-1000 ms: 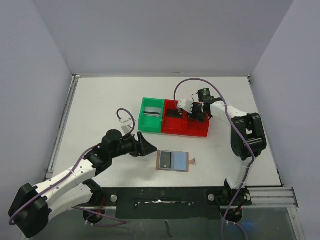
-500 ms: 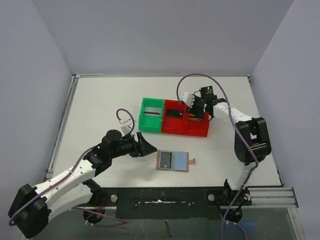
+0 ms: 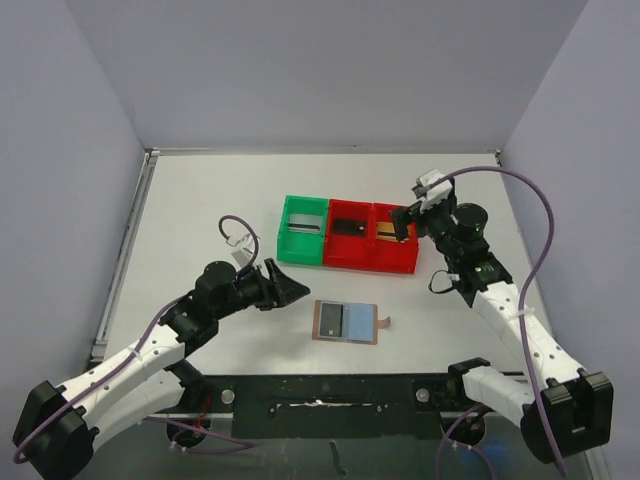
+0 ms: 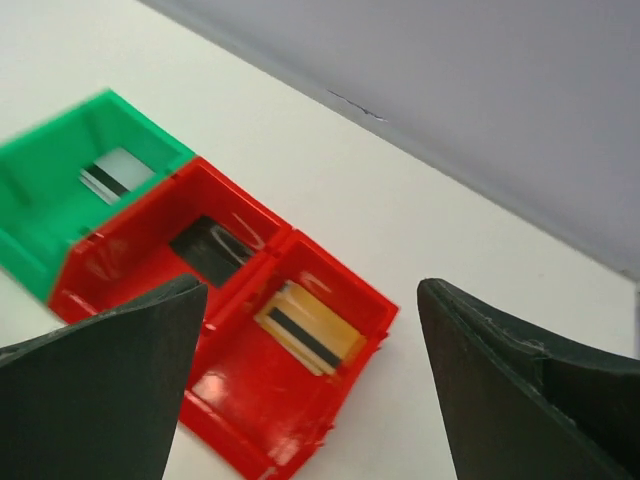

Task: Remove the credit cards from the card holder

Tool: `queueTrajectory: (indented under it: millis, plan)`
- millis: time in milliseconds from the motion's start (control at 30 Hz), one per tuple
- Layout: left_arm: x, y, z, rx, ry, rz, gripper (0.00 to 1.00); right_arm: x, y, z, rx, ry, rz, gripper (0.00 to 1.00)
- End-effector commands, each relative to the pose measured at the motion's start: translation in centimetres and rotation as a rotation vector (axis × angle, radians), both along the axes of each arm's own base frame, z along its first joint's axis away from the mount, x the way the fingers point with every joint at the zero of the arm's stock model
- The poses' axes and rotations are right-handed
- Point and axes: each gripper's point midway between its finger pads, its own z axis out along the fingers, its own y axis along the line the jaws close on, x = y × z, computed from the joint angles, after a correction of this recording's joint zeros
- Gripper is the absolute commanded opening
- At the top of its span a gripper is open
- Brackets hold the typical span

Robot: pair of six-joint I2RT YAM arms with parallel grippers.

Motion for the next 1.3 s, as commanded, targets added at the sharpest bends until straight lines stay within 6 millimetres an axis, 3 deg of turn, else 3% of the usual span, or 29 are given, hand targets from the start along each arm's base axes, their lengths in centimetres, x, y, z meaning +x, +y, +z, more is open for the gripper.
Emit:
queueTrajectory:
  millis: [0,33,167,233,433,600,800,967,1200,1267]
  plan:
    - [1.3,0.3,1.9,-0.041,-0.044,0.062,0.65,-2.6,0.8,2.2,0.47,0.08,-0.077,0.94]
    - [1.5,0.3,2.0,-0.041,-0.043,0.07,0.65,-3.2,0.6,1.7,0.541,0.127,-0.114,1.0]
    - [2.2,0.7,2.0,-0.057,-0.025,0.115,0.65,-5.1,0.2,-2.4,0.714,0.354,-0.222,0.98]
    - [2.4,0.9,1.7,-0.068,-0.002,0.134,0.67,-6.3,1.4,-4.2,0.757,0.436,-0.179,0.98]
    - [2.3,1.0,0.7,-0.081,0.075,0.128,0.68,-9.3,3.8,-6.4,0.914,0.615,-0.122,0.99]
    - [1.9,0.3,0.1,-0.071,0.116,0.081,0.67,-11.4,5.8,-9.1,0.928,0.727,-0.22,0.85]
    - [1.9,-0.4,-1.0,-0.063,0.147,0.043,0.63,-13.7,10.6,-11.8,0.845,0.81,-0.272,0.74]
    - [2.0,-1.0,-1.6,-0.057,0.159,0.019,0.6,-14.5,14.1,-13.5,0.758,0.863,-0.258,0.66]
    - [1.9,-1.2,-2.2,-0.065,0.162,0.011,0.55,-15.2,14.9,-16.2,0.752,0.942,-0.274,0.58]
    - [1.9,-1.3,-2.3,-0.068,0.163,0.007,0.54,-15.5,15.1,-16.5,0.759,0.96,-0.263,0.49]
